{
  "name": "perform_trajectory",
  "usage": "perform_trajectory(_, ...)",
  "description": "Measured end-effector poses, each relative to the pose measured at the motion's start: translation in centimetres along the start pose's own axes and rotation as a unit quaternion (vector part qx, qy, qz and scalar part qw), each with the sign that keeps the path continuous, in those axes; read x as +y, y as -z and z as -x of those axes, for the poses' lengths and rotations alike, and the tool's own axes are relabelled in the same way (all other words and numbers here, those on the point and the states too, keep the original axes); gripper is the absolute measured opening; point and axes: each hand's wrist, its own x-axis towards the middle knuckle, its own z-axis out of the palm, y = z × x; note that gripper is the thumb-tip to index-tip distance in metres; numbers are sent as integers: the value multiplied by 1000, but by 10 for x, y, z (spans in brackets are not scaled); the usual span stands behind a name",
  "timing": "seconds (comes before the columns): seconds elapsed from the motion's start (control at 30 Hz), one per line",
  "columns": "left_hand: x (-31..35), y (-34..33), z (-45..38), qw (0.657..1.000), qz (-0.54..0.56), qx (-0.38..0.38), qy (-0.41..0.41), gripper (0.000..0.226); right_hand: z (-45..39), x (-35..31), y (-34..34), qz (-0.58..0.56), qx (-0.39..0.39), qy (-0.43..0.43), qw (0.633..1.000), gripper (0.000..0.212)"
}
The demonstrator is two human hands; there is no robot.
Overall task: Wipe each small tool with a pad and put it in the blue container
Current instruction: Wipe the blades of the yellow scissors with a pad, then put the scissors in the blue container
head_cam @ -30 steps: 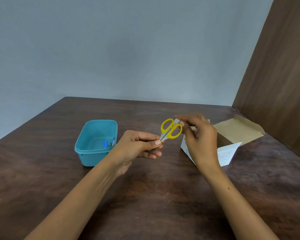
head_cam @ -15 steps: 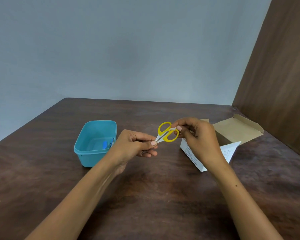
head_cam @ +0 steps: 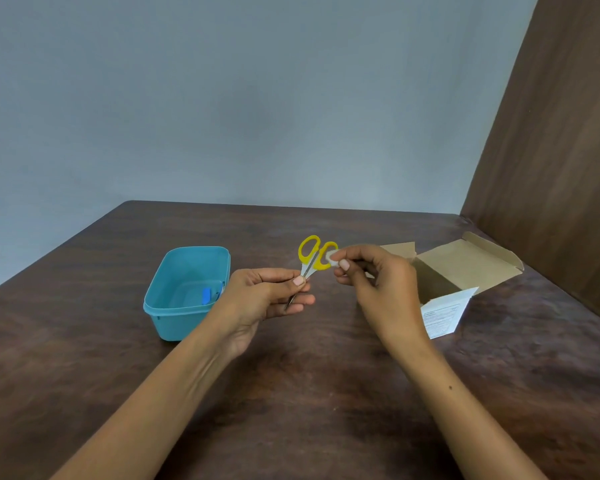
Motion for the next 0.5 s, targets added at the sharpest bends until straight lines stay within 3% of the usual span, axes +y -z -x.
perform_trajectory(0.13,0,-1,-1,1000,13,9,-6,11,2,-1,-4,3,-53,0,999,24)
perform_trajectory(0.33,0,-1,0,999,-18,36,-25,9,-2,5,2,73,64,51,994,22)
perform_trajectory(0.5,1,-1,1,998,-19,45,-31,10,-1,6,1,81,73,56,992,21)
